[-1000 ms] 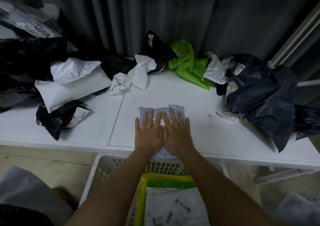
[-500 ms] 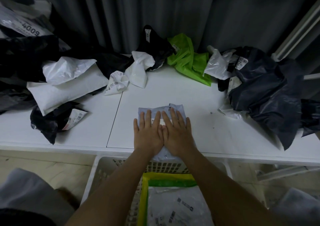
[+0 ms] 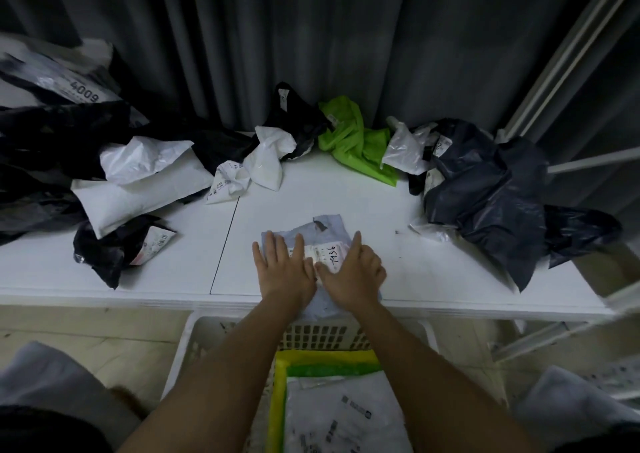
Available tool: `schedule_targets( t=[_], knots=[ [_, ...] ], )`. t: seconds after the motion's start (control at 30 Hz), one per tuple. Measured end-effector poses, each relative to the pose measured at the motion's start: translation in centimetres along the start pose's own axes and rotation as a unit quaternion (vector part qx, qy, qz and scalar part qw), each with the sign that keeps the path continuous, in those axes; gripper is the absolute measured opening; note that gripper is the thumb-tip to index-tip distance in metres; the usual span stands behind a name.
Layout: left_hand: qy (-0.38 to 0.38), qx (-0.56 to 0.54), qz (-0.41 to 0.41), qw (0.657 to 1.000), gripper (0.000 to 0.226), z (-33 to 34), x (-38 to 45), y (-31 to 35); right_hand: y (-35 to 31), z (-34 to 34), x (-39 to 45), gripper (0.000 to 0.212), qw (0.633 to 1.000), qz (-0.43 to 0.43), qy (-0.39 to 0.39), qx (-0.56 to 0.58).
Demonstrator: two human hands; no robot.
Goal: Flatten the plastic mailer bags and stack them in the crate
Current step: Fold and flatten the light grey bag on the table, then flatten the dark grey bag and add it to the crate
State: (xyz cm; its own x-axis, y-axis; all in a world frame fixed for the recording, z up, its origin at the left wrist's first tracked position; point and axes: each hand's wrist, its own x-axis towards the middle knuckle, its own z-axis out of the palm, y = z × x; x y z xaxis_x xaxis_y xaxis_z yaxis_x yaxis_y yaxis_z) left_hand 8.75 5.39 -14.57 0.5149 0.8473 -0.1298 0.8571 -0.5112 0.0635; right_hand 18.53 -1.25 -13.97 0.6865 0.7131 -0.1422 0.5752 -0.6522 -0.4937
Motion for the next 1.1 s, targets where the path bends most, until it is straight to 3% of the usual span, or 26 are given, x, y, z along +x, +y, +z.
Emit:
schedule_targets(
  t=[0.1, 0.2, 0.27, 0.37, 0.43, 0.5, 0.53, 0.6, 0.67, 0.77, 0.83, 0.9, 0.97, 1.1],
  knots=[
    [-0.031, 0.007, -0.006, 0.999, 0.06, -1.4, -1.7, 0.1, 0.2, -2.3, -0.2, 0.095, 0.995, 0.028, -0.064, 0.069],
    [-0.045, -0.024, -0.02, 0.998, 0.064, -2.8, -3.6, -0.6, 1.2, -3.8, -0.9, 0.058, 0.975, -0.01, -0.126, 0.183],
    [-0.045, -0.098, -0.007, 0.994, 0.081, -3.8, -5.0, -1.9, 2.2, -4.7, -2.4, 0.038, 0.953, -0.031, -0.178, 0.244],
    [-0.022, -0.255, 0.056, 0.965, 0.109, -4.5, -7.0, -3.5, 3.5, -6.2, -5.1, 0.032, 0.935, -0.075, -0.251, 0.24],
    [-0.034, -0.319, 0.1, 0.942, 0.095, -4.4, -8.3, -4.1, 4.2, -6.8, -6.7, 0.025, 0.935, -0.106, -0.287, 0.18],
    [-0.11, -0.38, 0.12, 0.91, 0.053, -3.7, -10.1, -3.9, 5.2, -6.5, -8.2, 0.02, 0.937, -0.117, -0.309, 0.119],
    [-0.139, -0.395, 0.121, 0.9, 0.038, -3.4, -10.6, -3.8, 5.6, -6.3, -8.4, 0.021, 0.939, -0.124, -0.306, 0.091],
    [-0.173, -0.407, 0.098, 0.892, 0.032, -1.6, -11.9, -3.4, 6.9, -5.4, -9.1, 0.03, 0.945, -0.125, -0.296, 0.056],
    [-0.182, -0.408, 0.085, 0.891, 0.048, 1.2, -12.8, -3.1, 8.4, -4.2, -9.5, 0.04, 0.96, -0.111, -0.257, 0.028],
    [-0.271, -0.381, 0.063, 0.882, 0.058, 5.0, -14.5, -1.6, 10.3, -2.6, -10.1, 0.05, 0.983, -0.1, -0.152, -0.039],
    [-0.344, -0.29, 0.014, 0.893, 0.082, 6.0, -15.5, -0.6, 10.7, -2.2, -10.4, 0.058, 0.982, -0.114, -0.104, -0.107],
    [-0.396, -0.195, 0.003, 0.897, 0.089, 6.5, -15.4, -0.2, 10.5, -2.1, -10.2, 0.061, 0.981, -0.121, -0.119, -0.097],
    [-0.369, -0.176, 0.044, 0.912, 0.077, 5.8, -14.5, -0.1, 10.0, -2.4, -9.9, 0.056, 0.981, -0.131, -0.124, -0.067],
    [-0.218, -0.198, 0.104, 0.95, 0.041, 3.2, -12.4, 0.2, 8.8, -3.5, -8.7, 0.038, 0.981, -0.163, -0.088, -0.051]
  ],
)
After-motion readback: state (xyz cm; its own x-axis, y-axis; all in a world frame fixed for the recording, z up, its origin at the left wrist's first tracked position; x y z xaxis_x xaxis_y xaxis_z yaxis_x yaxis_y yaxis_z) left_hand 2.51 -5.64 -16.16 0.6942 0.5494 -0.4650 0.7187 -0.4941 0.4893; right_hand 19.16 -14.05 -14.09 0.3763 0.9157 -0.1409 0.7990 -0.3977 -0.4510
